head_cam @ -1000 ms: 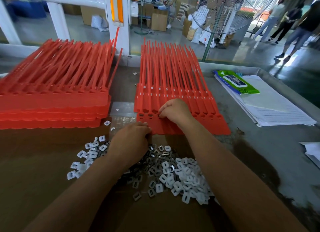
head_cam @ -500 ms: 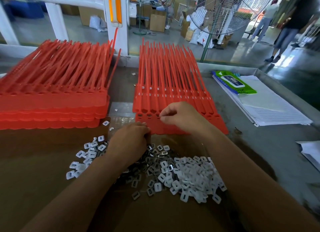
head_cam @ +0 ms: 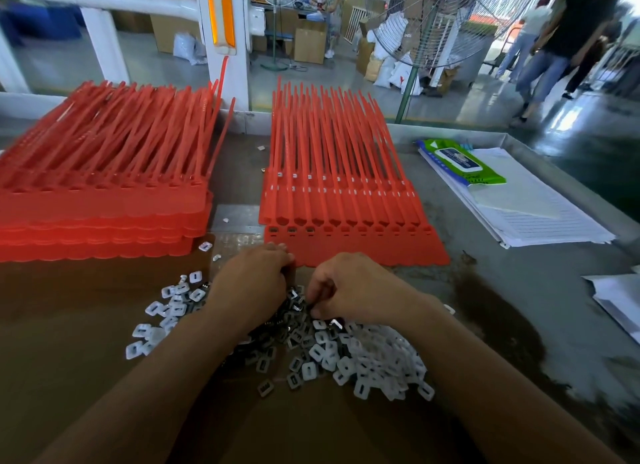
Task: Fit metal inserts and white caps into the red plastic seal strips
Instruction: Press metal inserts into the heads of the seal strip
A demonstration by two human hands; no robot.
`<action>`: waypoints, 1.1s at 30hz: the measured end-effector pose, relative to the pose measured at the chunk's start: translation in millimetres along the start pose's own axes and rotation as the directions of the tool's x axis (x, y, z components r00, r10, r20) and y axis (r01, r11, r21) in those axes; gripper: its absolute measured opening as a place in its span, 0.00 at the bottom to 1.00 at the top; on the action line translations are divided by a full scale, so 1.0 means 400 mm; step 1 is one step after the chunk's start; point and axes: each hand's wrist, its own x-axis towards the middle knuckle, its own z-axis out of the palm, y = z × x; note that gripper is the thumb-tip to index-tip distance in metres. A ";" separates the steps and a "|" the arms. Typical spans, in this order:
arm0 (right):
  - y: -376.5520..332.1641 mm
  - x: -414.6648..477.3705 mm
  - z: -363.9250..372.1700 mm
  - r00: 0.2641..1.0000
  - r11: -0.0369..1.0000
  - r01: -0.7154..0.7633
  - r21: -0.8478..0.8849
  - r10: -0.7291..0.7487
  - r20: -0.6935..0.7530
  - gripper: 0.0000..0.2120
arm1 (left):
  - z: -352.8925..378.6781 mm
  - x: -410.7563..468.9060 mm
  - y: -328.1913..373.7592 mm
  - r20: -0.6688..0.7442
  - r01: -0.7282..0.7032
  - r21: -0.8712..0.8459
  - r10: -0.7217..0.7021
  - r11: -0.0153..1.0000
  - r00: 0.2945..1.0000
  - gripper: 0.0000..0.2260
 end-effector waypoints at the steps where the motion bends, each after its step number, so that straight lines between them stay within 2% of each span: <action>1: 0.001 0.001 0.002 1.000 1.000 0.002 -0.003 -0.002 -0.003 0.08 | 0.000 0.000 -0.001 -0.001 0.002 -0.001 -0.002 1.000 1.000 0.19; 9: 0.009 -0.001 0.000 1.000 0.999 0.030 0.037 -0.030 -0.008 0.01 | 0.002 0.000 -0.005 -0.004 0.003 -0.007 -0.003 1.000 1.000 0.19; 15: 0.011 -0.003 -0.002 0.999 0.995 0.004 0.104 -0.001 -0.033 0.10 | 0.000 -0.001 -0.004 -0.005 0.006 -0.003 -0.006 1.000 1.000 0.20; 21: 0.020 -0.009 -0.007 0.996 0.977 -0.020 0.213 0.037 -0.077 0.10 | 0.000 -0.002 -0.005 -0.009 -0.007 0.003 0.007 1.000 1.000 0.20; 27: 0.028 -0.009 -0.010 0.993 0.970 -0.035 0.240 0.061 -0.104 0.12 | 0.002 -0.001 -0.005 -0.006 -0.005 0.012 0.005 1.000 1.000 0.20; 33: 0.029 -0.008 -0.018 0.993 0.975 -0.009 0.222 0.036 -0.116 0.09 | 0.000 -0.001 -0.003 -0.011 -0.006 0.010 0.006 1.000 1.000 0.20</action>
